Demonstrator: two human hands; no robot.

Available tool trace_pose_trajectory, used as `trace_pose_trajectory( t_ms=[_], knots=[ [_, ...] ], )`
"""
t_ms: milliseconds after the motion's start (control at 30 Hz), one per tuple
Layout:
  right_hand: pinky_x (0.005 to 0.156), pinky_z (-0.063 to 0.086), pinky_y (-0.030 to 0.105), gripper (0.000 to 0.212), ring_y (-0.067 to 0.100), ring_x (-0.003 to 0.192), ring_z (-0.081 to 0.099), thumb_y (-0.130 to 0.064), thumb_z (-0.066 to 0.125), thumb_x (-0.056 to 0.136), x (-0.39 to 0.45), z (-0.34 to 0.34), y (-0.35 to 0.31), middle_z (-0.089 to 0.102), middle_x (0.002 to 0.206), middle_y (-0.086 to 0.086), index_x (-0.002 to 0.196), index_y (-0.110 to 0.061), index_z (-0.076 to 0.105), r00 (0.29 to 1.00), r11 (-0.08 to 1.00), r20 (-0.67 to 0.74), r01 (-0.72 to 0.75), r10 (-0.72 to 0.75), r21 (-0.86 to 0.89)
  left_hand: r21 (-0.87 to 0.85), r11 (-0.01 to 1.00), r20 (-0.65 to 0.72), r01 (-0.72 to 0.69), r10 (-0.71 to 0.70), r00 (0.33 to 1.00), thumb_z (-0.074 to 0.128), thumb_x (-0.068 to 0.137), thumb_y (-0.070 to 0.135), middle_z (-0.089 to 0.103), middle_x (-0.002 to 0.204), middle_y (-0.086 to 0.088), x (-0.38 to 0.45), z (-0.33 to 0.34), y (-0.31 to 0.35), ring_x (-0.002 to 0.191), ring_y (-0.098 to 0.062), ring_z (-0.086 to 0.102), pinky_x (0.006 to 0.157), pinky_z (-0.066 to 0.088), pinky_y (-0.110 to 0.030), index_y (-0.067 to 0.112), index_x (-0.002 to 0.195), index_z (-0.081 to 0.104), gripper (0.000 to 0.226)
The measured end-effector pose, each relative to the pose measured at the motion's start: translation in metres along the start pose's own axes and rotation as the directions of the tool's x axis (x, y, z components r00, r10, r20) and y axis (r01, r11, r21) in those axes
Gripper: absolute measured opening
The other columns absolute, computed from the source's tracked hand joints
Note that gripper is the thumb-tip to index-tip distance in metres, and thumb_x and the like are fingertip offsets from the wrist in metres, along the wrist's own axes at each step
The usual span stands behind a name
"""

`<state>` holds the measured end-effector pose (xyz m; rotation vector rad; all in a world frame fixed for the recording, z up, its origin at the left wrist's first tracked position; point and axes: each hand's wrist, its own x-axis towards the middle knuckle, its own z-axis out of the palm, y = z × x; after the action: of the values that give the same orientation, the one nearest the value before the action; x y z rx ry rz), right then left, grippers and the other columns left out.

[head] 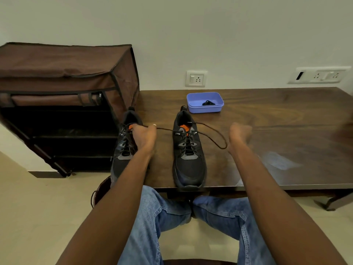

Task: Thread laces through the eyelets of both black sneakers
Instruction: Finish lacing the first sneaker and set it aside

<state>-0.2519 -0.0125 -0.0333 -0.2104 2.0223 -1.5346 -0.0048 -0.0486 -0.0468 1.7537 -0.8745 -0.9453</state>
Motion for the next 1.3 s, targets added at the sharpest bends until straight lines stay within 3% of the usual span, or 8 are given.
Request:
trace_pose_trajectory(
  t_ms=[100,267,367,467,700,833,933,1300],
  knots=[
    [0.099,0.048,0.045,0.04,0.032,0.114,0.058,-0.01,0.052,0.083,-0.008,0.0,0.001,0.055,0.132,0.01,0.122,-0.014,0.058,0.986,0.969,-0.016,0.159,-0.165,-0.188,0.22,0.965,-0.103,-0.139,0.165,0.981,0.066,0.09,0.023,0.03,0.152,-0.016,-0.013,0.007,0.006,0.136,-0.035,0.037,0.11,0.036,-0.043,0.001,0.151,0.025,0.077],
    [0.066,0.049,0.027,0.035,0.007,0.07,0.058,0.003,0.051,0.09,-0.033,0.011,0.005,0.067,0.079,-0.008,0.076,-0.023,0.069,0.753,0.792,0.487,0.583,-0.443,-0.181,0.33,0.926,-0.135,-0.184,0.239,0.962,0.073,0.084,0.03,0.049,0.127,-0.014,-0.02,0.012,0.005,0.114,-0.033,0.053,0.093,0.045,-0.042,0.007,0.117,0.051,0.046],
    [0.092,0.053,0.033,0.036,0.013,0.1,0.062,0.004,0.051,0.092,-0.04,0.025,0.011,0.069,0.11,0.0,0.105,-0.019,0.075,0.578,0.596,0.658,0.767,-0.483,-0.236,0.467,0.775,-0.166,-0.426,0.549,0.819,0.069,0.079,0.008,0.044,0.126,-0.013,-0.026,0.015,0.007,0.113,-0.03,0.047,0.093,0.04,-0.036,0.012,0.122,0.046,0.05],
    [0.098,0.047,0.033,0.053,0.021,0.116,0.053,0.009,0.045,0.091,-0.04,0.029,0.017,0.055,0.129,0.007,0.132,-0.017,0.064,0.489,0.484,0.772,0.832,-0.407,-0.272,0.383,0.668,0.112,-0.638,0.652,0.75,0.06,0.087,0.007,0.061,0.114,-0.002,-0.027,0.026,0.011,0.107,-0.022,0.057,0.09,0.045,-0.031,0.017,0.114,0.061,0.029],
    [0.072,0.042,0.026,0.046,0.018,0.1,0.059,-0.003,0.041,0.096,-0.031,0.034,0.02,0.067,0.12,0.006,0.132,-0.019,0.065,0.518,0.51,0.786,0.802,-0.337,-0.31,0.47,0.731,0.354,-0.494,0.357,0.864,0.062,0.089,0.059,0.069,0.079,0.003,-0.025,0.05,0.009,0.077,-0.017,0.064,0.066,0.047,-0.031,0.021,0.088,0.074,0.039],
    [0.059,0.036,0.022,0.024,0.011,0.077,0.058,-0.025,0.05,0.098,-0.032,0.036,0.02,0.07,0.088,-0.003,0.101,-0.023,0.074,0.532,0.531,0.755,0.796,-0.384,-0.291,0.434,0.792,0.338,-0.43,0.3,0.892,0.07,0.084,0.049,0.067,0.068,0.002,-0.022,0.048,0.013,0.066,-0.013,0.061,0.053,0.036,-0.027,0.018,0.073,0.073,0.033],
    [0.061,0.043,0.025,0.016,0.011,0.07,0.062,-0.032,0.062,0.093,-0.033,0.035,0.021,0.067,0.072,-0.004,0.084,-0.023,0.072,0.539,0.51,0.73,0.806,-0.421,-0.301,0.371,0.846,0.38,-0.384,0.24,0.894,0.072,0.083,0.038,0.07,0.072,0.0,-0.02,0.048,0.014,0.069,-0.014,0.067,0.063,0.055,-0.037,0.017,0.077,0.075,0.022],
    [0.057,0.04,0.022,0.018,0.006,0.069,0.061,-0.02,0.062,0.09,-0.036,0.036,0.02,0.068,0.074,-0.006,0.076,-0.023,0.073,0.679,0.655,0.588,0.69,-0.439,-0.307,0.242,0.925,0.361,-0.293,0.194,0.912,0.066,0.087,0.015,0.072,0.092,-0.003,-0.019,0.044,0.017,0.075,-0.018,0.073,0.074,0.062,-0.042,0.026,0.092,0.061,0.013]
  ],
)
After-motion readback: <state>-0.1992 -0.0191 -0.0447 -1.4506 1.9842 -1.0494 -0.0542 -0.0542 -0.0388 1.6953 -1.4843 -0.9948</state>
